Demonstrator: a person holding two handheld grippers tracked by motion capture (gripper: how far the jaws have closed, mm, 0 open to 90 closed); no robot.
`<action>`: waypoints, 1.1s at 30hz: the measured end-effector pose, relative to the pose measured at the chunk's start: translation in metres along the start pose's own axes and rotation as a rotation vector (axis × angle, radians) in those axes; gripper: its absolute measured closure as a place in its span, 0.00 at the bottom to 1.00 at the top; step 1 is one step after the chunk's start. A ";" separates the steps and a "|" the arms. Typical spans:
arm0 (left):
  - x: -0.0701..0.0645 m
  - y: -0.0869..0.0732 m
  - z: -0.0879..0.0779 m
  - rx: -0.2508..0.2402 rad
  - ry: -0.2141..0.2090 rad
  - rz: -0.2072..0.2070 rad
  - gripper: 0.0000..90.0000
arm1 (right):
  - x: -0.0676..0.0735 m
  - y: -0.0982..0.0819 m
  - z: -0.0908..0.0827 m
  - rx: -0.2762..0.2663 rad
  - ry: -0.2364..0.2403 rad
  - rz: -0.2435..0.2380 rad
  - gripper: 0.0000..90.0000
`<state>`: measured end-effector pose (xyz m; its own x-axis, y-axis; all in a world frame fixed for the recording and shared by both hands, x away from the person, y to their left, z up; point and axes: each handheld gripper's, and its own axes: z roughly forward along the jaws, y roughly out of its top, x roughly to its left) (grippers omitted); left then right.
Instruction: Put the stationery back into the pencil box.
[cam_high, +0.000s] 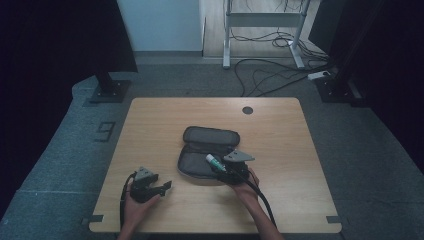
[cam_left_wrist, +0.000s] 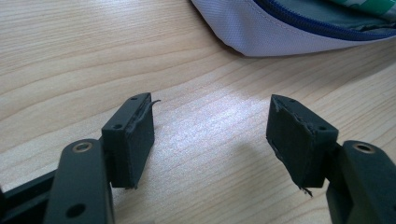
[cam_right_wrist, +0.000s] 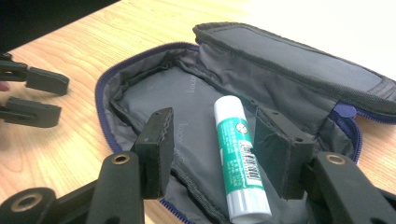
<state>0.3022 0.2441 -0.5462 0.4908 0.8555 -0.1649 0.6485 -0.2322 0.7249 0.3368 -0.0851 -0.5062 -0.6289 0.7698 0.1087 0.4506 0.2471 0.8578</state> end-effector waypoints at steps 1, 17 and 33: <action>0.000 0.000 0.000 0.000 0.000 0.000 0.36 | 0.000 0.000 -0.002 -0.003 0.003 0.000 0.53; 0.001 0.000 0.000 -0.001 -0.008 -0.005 0.36 | -0.010 -0.014 -0.047 -0.045 -0.007 0.006 0.52; 0.001 0.000 0.000 -0.002 -0.012 -0.005 0.36 | -0.037 -0.054 -0.085 -0.022 -0.057 0.036 0.51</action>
<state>0.3025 0.2452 -0.5463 0.4940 0.8513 -0.1767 0.6503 -0.2269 0.7250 0.2820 -0.1771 -0.5140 -0.5752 0.8103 0.1115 0.4578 0.2060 0.8648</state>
